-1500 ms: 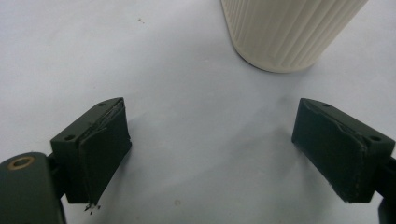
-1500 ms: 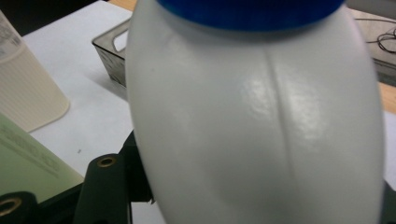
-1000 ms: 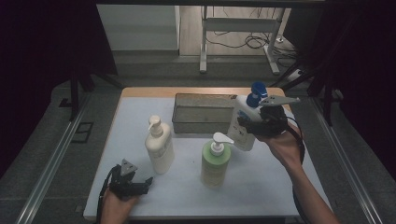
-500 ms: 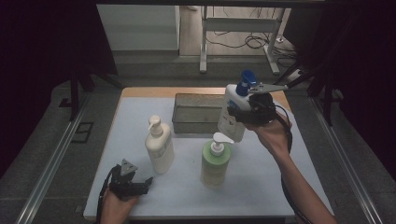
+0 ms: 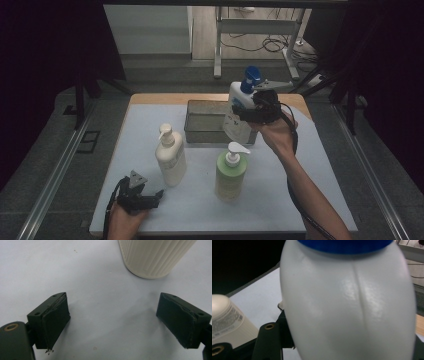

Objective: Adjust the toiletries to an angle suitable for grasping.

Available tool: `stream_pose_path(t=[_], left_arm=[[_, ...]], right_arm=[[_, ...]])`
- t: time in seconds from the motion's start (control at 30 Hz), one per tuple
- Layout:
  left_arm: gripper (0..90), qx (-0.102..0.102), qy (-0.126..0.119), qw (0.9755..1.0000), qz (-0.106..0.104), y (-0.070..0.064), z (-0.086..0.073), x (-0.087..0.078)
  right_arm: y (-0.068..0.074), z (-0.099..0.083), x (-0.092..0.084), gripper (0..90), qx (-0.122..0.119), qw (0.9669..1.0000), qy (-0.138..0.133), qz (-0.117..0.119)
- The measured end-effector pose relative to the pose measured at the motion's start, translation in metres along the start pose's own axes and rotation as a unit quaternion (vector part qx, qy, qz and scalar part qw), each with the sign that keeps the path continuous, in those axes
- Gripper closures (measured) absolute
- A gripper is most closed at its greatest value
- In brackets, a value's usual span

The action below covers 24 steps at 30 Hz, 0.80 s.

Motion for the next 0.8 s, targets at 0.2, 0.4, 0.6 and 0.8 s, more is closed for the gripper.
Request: stream_pose_path(t=[0.2, 0.4, 0.6, 0.8], left_arm=[[10.7, -0.001, 0.0, 1.0, 0.0, 0.0, 0.0, 0.0], [10.8, -0.001, 0.0, 1.0, 0.0, 0.0, 0.0, 0.0], [10.8, -0.001, -0.001, 1.0, 0.0, 0.0, 0.0, 0.0], [10.8, -0.001, -0.001, 1.0, 0.0, 0.0, 0.0, 0.0]], right_arm=[[0.001, 0.009, 0.014, 40.4, 0.002, 1.0, -0.004, -0.003], [0.0, 0.018, 0.029, 40.4, 0.003, 0.9999, -0.005, -0.011], [-0.001, 0.025, 0.048, 40.4, 0.003, 0.9999, -0.006, -0.014], [-0.002, 0.031, 0.061, 40.4, 0.001, 0.9998, -0.006, -0.018]])
Point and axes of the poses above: each handheld gripper's, and its own axes: x roughly forward along the jaws, z roughly out of its top, y roughly to its left, the point moved 9 cm from there along x, roughly forward along the jaws, and after that the axes turned 10 degrees about -x, right-handed, at the moved point
